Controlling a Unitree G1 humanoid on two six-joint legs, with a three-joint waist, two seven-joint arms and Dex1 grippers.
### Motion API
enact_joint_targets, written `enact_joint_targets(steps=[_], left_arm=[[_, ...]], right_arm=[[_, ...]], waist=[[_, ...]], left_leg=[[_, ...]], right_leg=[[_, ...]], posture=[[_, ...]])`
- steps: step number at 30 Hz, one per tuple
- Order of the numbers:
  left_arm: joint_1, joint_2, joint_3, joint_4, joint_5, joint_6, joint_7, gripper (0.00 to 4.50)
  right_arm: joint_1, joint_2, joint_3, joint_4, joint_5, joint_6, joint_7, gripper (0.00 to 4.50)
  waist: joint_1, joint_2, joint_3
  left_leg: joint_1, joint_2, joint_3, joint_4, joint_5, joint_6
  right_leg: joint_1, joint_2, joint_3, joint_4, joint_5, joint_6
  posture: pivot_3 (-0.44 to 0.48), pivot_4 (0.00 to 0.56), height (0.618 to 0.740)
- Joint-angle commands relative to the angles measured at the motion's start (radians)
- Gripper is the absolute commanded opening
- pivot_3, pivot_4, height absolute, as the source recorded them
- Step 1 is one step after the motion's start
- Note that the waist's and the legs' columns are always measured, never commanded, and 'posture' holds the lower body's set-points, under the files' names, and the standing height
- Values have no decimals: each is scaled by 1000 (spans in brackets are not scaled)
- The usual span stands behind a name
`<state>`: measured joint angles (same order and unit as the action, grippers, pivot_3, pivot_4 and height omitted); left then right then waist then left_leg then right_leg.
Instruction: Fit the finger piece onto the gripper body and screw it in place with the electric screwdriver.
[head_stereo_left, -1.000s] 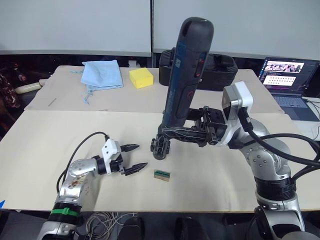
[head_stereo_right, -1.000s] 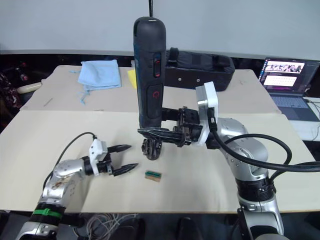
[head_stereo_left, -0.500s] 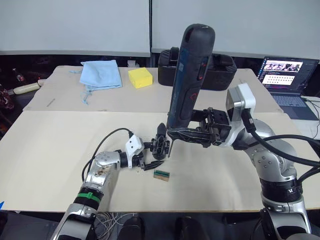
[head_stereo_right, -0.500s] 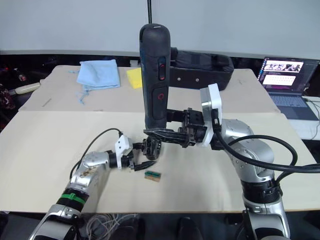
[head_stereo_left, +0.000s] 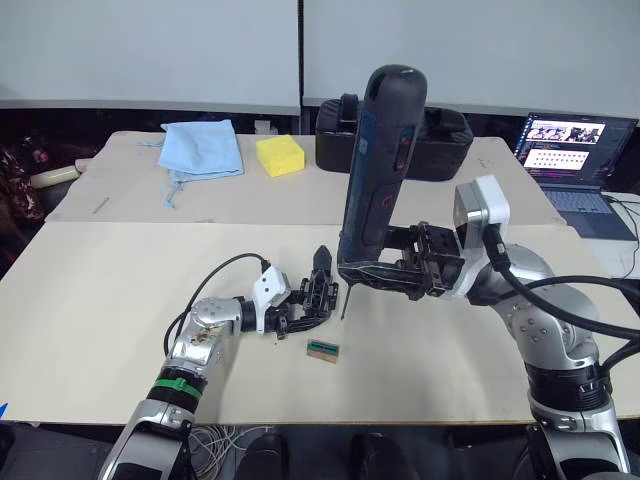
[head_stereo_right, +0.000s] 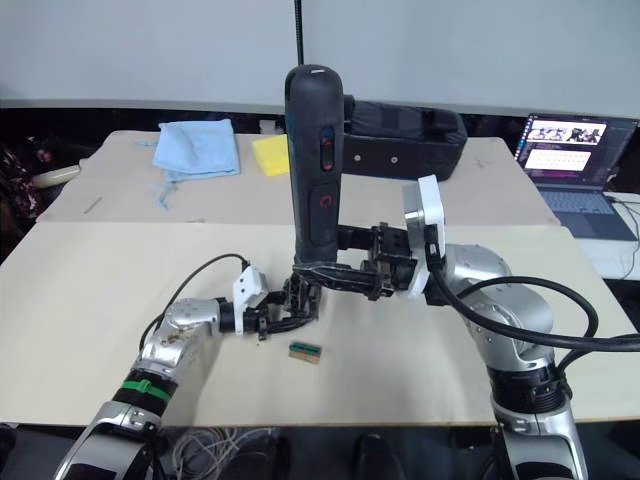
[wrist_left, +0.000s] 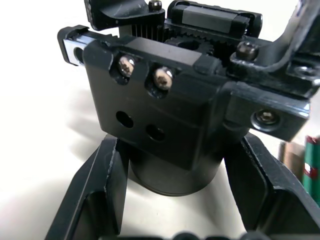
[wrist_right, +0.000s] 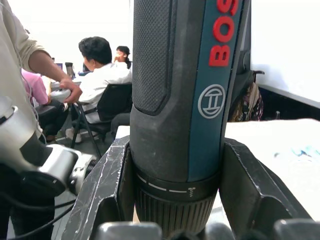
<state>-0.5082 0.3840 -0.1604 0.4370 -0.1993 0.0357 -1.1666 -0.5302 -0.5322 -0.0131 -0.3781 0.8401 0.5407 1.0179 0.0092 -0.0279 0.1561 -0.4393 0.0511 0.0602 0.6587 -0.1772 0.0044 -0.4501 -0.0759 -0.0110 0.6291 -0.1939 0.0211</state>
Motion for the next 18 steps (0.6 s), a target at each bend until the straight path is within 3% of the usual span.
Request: enact_joint_targets(steps=[1,5,10,14,15,18], left_arm=[[-64,10,-3,105,4,-106,-90,2289],[-131,-1,-2,254,34,-223,-116,2289],[-152,-15,6,326,33,-242,-140,2289],[-129,-17,23,301,26,-245,-122,4173],[-116,-17,30,284,20,-236,-117,4435],[-68,-12,51,222,1,-214,-102,4435]], right_arm=[[-6,-20,-46,-61,42,0,1,1929],[-2,-35,-49,-76,57,15,-7,1929],[-4,-40,-51,-88,67,31,-22,1929],[-4,-42,-51,-90,72,34,-30,1929],[-4,-41,-49,-89,72,34,-31,1929],[-1,-39,-46,-89,73,31,-34,1929]], waist=[[0,0,0],[1,-1,0],[1,-1,0],[2,-1,0],[1,-1,0],[-3,-1,0]], left_leg=[[0,0,0,0,0,0],[0,0,0,0,0,0],[0,0,0,0,0,0],[0,0,0,1,0,0],[0,0,0,1,0,0],[0,0,0,1,0,0]], right_leg=[[0,0,0,0,0,0],[0,0,0,0,-1,-1],[0,0,0,0,0,0],[0,0,0,0,0,1],[0,0,0,0,0,1],[0,0,0,0,1,2]], posture=[[0,150,740],[0,150,740],[0,150,740],[0,150,740],[0,150,740],[0,150,740]])
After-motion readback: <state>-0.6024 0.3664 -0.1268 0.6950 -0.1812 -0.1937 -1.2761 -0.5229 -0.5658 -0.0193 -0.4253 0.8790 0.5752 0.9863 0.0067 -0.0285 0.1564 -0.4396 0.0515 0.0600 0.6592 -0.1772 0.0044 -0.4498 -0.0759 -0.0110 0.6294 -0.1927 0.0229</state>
